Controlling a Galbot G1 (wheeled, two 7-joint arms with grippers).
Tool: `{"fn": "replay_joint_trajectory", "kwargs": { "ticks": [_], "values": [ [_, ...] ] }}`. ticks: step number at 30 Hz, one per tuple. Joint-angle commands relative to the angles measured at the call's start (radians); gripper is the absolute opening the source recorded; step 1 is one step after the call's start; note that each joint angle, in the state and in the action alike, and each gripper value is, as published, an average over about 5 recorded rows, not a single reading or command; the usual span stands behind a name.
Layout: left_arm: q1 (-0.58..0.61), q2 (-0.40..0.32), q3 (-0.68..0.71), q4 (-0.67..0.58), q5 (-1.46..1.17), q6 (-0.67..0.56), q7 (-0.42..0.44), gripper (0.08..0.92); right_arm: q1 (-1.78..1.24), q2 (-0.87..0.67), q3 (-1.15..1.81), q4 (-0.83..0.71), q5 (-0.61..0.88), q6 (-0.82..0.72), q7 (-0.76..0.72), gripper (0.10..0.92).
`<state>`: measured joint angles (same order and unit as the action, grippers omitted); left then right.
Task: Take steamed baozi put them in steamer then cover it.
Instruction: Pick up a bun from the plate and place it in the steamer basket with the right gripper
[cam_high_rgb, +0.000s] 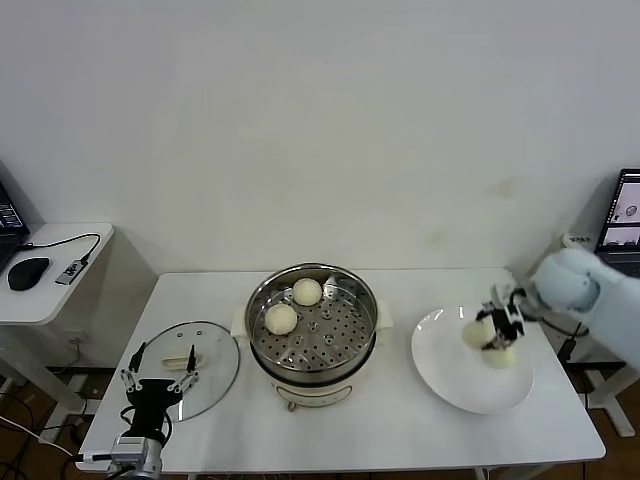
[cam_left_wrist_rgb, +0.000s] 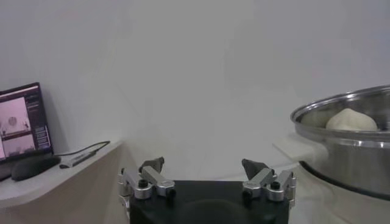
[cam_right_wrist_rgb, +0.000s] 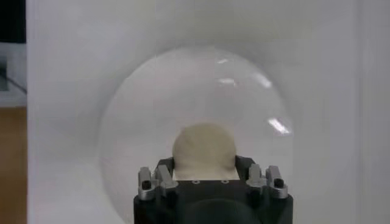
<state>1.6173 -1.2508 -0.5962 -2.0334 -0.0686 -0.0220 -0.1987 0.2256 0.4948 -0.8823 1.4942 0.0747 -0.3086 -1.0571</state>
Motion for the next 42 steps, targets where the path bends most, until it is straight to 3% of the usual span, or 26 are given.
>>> {"fn": "replay_joint_trajectory", "kwargs": {
  "ticks": [1, 11, 23, 34, 42],
  "values": [
    [0.001, 0.001, 0.0, -0.004, -0.001, 0.0, 0.0, 0.823, 0.428, 0.189, -0.215, 0.024, 0.194, 0.002, 0.006, 0.619],
    [0.008, -0.012, -0.003, -0.017, -0.003, -0.001, -0.003, 0.823, 0.424, 0.459, -0.331, 0.109, 0.297, 0.098, 0.083, 0.625],
    [0.008, -0.034, -0.016, -0.021, -0.009, -0.004, -0.015, 0.823, 0.357, 0.688, -0.45, 0.021, 0.037, 0.354, 0.086, 0.628],
    [-0.003, -0.031, -0.024, -0.01, -0.02, -0.007, -0.016, 0.823, 0.306, 0.721, -0.479, -0.002, -0.134, 0.48, 0.063, 0.628],
    [-0.006, -0.033, -0.02, 0.002, -0.02, -0.011, -0.016, 0.823, 0.288, 0.701, -0.482, 0.003, -0.153, 0.504, 0.061, 0.628]
  ]
}}
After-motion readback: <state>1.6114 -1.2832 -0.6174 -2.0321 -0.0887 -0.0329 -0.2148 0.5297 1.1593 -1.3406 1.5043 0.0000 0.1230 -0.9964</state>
